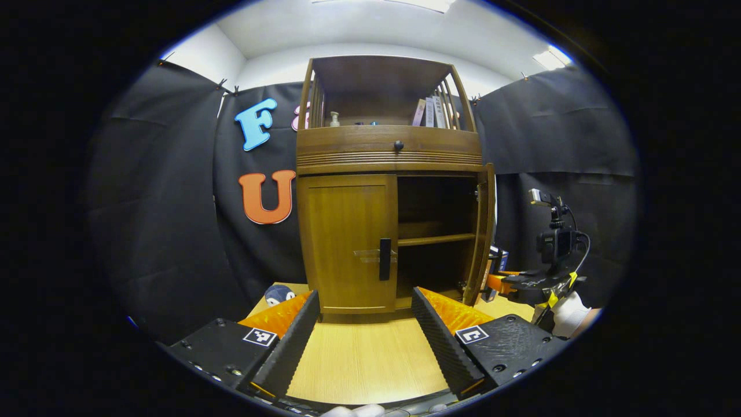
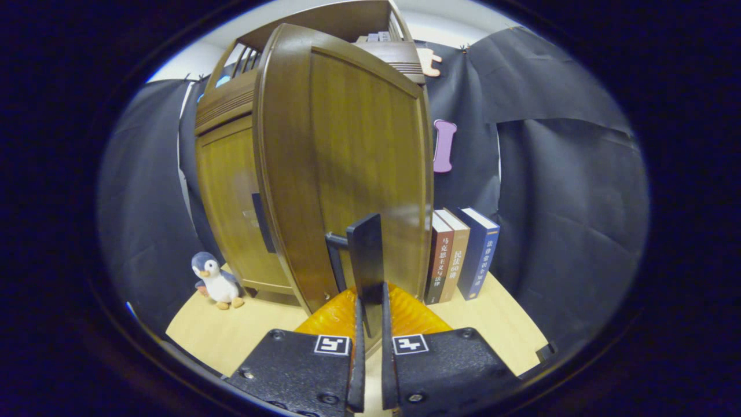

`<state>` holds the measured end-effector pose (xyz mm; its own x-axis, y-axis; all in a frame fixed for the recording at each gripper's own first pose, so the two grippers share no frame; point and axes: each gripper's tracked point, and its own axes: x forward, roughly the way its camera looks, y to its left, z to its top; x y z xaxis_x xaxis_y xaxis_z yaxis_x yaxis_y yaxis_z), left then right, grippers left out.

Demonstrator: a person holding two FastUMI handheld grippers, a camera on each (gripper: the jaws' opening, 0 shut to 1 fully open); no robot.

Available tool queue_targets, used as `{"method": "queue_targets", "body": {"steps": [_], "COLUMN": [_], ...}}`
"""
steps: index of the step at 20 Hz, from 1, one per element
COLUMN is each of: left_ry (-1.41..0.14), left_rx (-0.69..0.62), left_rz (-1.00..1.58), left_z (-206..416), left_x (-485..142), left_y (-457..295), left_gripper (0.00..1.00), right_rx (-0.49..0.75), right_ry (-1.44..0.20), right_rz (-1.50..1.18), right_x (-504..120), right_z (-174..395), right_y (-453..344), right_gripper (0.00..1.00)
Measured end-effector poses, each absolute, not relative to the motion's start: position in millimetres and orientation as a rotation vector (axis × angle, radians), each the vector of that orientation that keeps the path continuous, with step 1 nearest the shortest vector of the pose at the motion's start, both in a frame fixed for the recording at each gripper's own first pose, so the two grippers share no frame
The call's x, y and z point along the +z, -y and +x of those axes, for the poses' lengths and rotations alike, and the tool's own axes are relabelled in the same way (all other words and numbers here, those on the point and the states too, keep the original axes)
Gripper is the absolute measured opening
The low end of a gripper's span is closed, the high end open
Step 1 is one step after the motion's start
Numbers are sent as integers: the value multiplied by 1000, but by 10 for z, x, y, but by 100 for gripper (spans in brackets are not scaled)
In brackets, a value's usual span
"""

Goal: Open the right door of the double-door shoe cabinet with the right hand, and open the left door with the left hand.

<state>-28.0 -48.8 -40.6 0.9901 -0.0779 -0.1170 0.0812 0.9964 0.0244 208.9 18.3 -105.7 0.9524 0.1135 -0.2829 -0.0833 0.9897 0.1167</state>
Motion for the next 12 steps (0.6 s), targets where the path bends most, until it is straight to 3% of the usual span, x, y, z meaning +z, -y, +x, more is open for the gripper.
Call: {"method": "queue_targets", "body": {"steps": [5, 11, 12], "left_ry": [-107, -86, -77], "left_rx": [-105, -73, -66], "left_rz": [38, 51, 43], "left_z": [-293, -218, -204], "left_x": [-370, -255, -223], "left_y": [652, 911, 998], "left_gripper": [96, 100, 96], "right_rx": [109, 182, 202], "right_ry": [-288, -291, -294], "right_rz": [73, 55, 48], "right_x": [-1057, -1053, -1048], "right_z": [2048, 2004, 1980], "right_y": [-20, 161, 185], "right_gripper": [7, 6, 6]}}
